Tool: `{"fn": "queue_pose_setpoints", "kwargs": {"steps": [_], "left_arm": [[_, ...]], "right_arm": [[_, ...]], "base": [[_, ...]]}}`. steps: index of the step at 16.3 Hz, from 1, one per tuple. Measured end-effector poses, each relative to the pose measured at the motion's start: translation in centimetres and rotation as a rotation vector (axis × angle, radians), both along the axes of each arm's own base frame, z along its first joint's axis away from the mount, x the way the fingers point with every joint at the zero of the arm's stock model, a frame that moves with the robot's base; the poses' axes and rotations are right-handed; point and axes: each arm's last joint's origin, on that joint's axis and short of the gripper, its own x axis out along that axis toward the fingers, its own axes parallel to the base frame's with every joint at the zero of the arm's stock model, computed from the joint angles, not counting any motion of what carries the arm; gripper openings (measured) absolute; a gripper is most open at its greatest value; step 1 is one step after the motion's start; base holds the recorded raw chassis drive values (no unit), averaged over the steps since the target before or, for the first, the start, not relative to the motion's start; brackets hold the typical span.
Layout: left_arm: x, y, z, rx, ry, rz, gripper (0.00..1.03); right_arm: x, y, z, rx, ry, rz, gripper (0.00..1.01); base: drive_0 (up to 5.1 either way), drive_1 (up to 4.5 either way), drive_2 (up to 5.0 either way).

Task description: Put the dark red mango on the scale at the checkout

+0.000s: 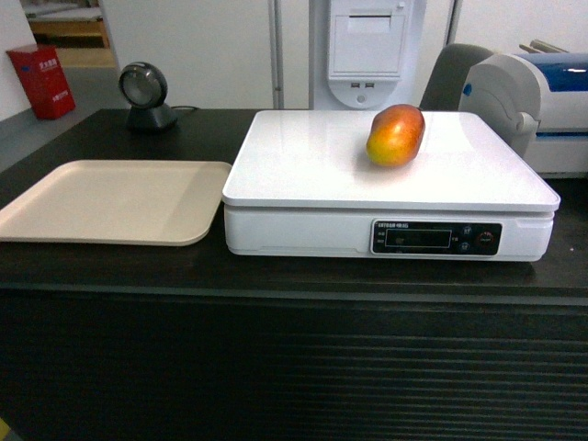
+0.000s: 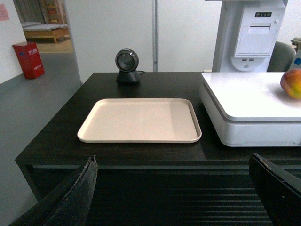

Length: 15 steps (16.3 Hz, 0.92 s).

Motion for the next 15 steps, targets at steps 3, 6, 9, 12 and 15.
{"fn": "queue_pose_setpoints", "kwargs": {"steps": [3, 6, 9, 12, 15], "left_arm": [[0.00, 0.00, 0.00, 0.000, 0.000, 0.000, 0.98], [0.00, 0.00, 0.00, 0.000, 0.000, 0.000, 0.98], [0.00, 0.00, 0.00, 0.000, 0.000, 0.000, 0.98], [0.00, 0.00, 0.00, 0.000, 0.000, 0.000, 0.98], [0.00, 0.00, 0.01, 0.000, -0.001, 0.000, 0.98]], "right_arm": [[0.00, 0.00, 0.00, 0.000, 0.000, 0.000, 0.98], [0.00, 0.00, 0.00, 0.000, 0.000, 0.000, 0.98], [0.00, 0.00, 0.00, 0.000, 0.000, 0.000, 0.98], [0.00, 0.00, 0.00, 0.000, 0.000, 0.000, 0.98], [0.00, 0.00, 0.01, 0.000, -0.001, 0.000, 0.98]], "base": [[0.0, 0.00, 0.0], [0.0, 0.00, 0.0], [0.0, 0.00, 0.0], [0.0, 0.00, 0.0], [0.0, 0.00, 0.0]]}}
